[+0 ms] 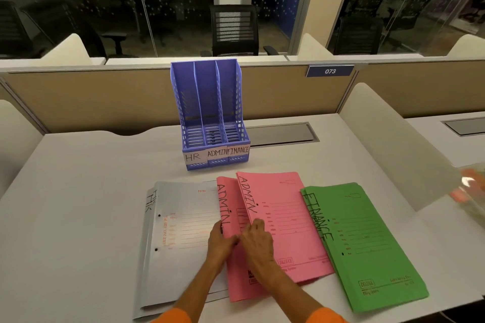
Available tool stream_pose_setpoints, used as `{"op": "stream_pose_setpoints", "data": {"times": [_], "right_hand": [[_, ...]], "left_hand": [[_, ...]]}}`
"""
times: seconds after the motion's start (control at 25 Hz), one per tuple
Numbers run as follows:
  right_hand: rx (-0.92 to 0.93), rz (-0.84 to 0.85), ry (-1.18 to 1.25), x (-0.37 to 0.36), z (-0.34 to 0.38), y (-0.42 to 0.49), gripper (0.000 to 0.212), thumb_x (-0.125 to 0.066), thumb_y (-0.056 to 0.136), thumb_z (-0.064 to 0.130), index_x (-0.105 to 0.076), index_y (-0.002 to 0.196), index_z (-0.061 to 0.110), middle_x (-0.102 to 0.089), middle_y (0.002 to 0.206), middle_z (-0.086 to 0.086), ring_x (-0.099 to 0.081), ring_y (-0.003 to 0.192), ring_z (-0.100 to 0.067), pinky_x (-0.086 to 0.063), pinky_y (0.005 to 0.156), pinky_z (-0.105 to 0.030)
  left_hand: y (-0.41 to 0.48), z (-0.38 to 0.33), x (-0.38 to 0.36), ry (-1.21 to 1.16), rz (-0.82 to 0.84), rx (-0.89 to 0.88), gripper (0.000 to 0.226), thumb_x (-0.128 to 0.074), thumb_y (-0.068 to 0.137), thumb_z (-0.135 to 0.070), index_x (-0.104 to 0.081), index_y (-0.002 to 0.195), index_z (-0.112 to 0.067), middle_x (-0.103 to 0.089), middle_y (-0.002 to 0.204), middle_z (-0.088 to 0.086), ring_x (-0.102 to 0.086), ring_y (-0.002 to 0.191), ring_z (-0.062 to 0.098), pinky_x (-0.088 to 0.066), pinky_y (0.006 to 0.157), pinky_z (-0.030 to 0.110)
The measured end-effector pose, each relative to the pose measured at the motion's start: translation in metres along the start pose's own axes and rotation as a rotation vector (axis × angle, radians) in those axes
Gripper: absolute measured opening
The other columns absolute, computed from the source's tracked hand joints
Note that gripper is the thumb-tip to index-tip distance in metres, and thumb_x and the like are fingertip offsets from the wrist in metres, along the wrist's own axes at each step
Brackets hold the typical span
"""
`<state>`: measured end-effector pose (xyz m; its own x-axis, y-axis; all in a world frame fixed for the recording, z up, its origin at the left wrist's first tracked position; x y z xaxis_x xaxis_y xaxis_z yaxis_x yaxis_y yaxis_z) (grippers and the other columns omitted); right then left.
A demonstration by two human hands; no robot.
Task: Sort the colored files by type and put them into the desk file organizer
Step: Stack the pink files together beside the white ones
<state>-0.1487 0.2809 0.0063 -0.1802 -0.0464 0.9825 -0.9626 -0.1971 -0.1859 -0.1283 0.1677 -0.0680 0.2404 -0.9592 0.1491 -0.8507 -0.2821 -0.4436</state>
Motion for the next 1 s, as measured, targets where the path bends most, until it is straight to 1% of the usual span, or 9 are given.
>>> {"op": "stream_pose_setpoints", "data": {"times": [0.08,0.2,0.36,0.48,0.56,0.64,0.76,0.88,1.0], "right_hand": [[0.004,0.007,0.002,-0.007,0.005,-0.003,0.037,-0.092,0.024,0.004,-0.064,0.049,0.007,-0.056,0.053,-0.012,-0.058,0.056,-0.021,-0.039,0.030,-0.023],[0.006,0.014,0.040,-0.014,0.011,-0.001,0.035,-0.092,0.027,0.003,-0.065,0.049,0.006,-0.056,0.054,-0.011,-0.057,0.056,-0.021,-0.038,0.030,-0.023],[0.018,-0.017,0.113,-0.015,0.015,0.003,0.038,-0.093,0.022,0.002,-0.063,0.045,0.007,-0.052,0.048,-0.014,-0.055,0.050,-0.020,-0.038,0.027,-0.023],[0.036,-0.041,0.147,-0.016,0.018,0.004,0.041,-0.092,0.018,0.001,-0.062,0.043,0.010,-0.051,0.045,-0.013,-0.054,0.046,-0.019,-0.037,0.025,-0.021],[0.045,-0.062,0.171,-0.015,0.019,0.003,0.042,-0.092,0.017,0.002,-0.062,0.044,0.011,-0.051,0.045,-0.013,-0.054,0.043,-0.017,-0.037,0.024,-0.021],[0.045,-0.077,0.198,-0.016,0.018,0.003,0.043,-0.092,0.018,0.003,-0.063,0.048,0.012,-0.053,0.048,-0.012,-0.054,0.041,-0.017,-0.038,0.025,-0.022],[0.041,-0.056,0.222,-0.031,0.019,0.003,0.040,-0.092,0.029,0.006,-0.064,0.057,0.014,-0.058,0.056,-0.009,-0.056,0.045,-0.018,-0.039,0.027,-0.025],[0.059,-0.050,0.221,-0.039,0.020,0.000,0.037,-0.090,0.040,0.011,-0.064,0.066,0.015,-0.060,0.059,-0.007,-0.058,0.051,-0.019,-0.042,0.032,-0.026],[0.077,-0.112,0.192,-0.029,0.018,0.000,0.042,-0.089,0.044,0.011,-0.066,0.079,0.011,-0.065,0.068,-0.008,-0.062,0.063,-0.023,-0.052,0.048,-0.032]], "left_hand": [[0.000,-0.001,-0.004,-0.026,-0.004,0.005,0.054,-0.082,0.066,-0.022,-0.061,0.116,-0.023,-0.074,0.102,-0.001,-0.072,0.091,0.017,-0.061,0.083,0.041],[-0.001,-0.001,-0.007,-0.051,-0.009,0.011,0.044,-0.079,0.075,-0.018,-0.061,0.116,-0.020,-0.073,0.102,0.000,-0.071,0.092,0.018,-0.060,0.085,0.041],[-0.003,-0.005,-0.006,-0.033,-0.030,0.015,0.035,-0.075,0.081,-0.019,-0.061,0.113,-0.020,-0.072,0.100,-0.003,-0.069,0.091,0.017,-0.059,0.084,0.037],[-0.007,-0.016,0.000,0.033,-0.067,-0.024,0.027,-0.075,0.081,-0.017,-0.063,0.104,-0.025,-0.072,0.095,-0.003,-0.069,0.087,0.016,-0.056,0.077,0.030],[-0.007,-0.021,0.005,0.094,-0.105,-0.057,0.023,-0.074,0.080,-0.015,-0.068,0.101,-0.020,-0.074,0.093,0.002,-0.070,0.084,0.019,-0.057,0.074,0.029],[-0.006,-0.024,0.009,0.151,-0.127,-0.072,0.025,-0.074,0.079,-0.013,-0.070,0.104,-0.015,-0.074,0.096,0.005,-0.069,0.084,0.020,-0.058,0.076,0.031],[-0.005,-0.025,0.013,0.227,-0.156,-0.089,0.034,-0.070,0.081,-0.008,-0.066,0.114,-0.012,-0.072,0.109,0.009,-0.068,0.096,0.023,-0.057,0.088,0.036],[-0.008,-0.030,0.017,0.339,-0.175,-0.158,0.038,-0.064,0.089,-0.009,-0.059,0.126,-0.008,-0.064,0.123,0.011,-0.061,0.112,0.026,-0.050,0.099,0.035],[-0.017,-0.039,0.022,0.476,-0.175,-0.273,0.039,-0.060,0.093,-0.017,-0.055,0.131,-0.012,-0.058,0.133,0.008,-0.055,0.123,0.024,-0.044,0.103,0.033]]}}
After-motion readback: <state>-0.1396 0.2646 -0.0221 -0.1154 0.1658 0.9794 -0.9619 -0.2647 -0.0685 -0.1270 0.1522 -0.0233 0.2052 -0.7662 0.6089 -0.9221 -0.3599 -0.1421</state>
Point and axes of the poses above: each hand's wrist, its own y-axis towards the middle knuckle, its own x-axis out of the back of the hand, z = x × y, the point moved 10 cm from there along y, towards the middle knuckle
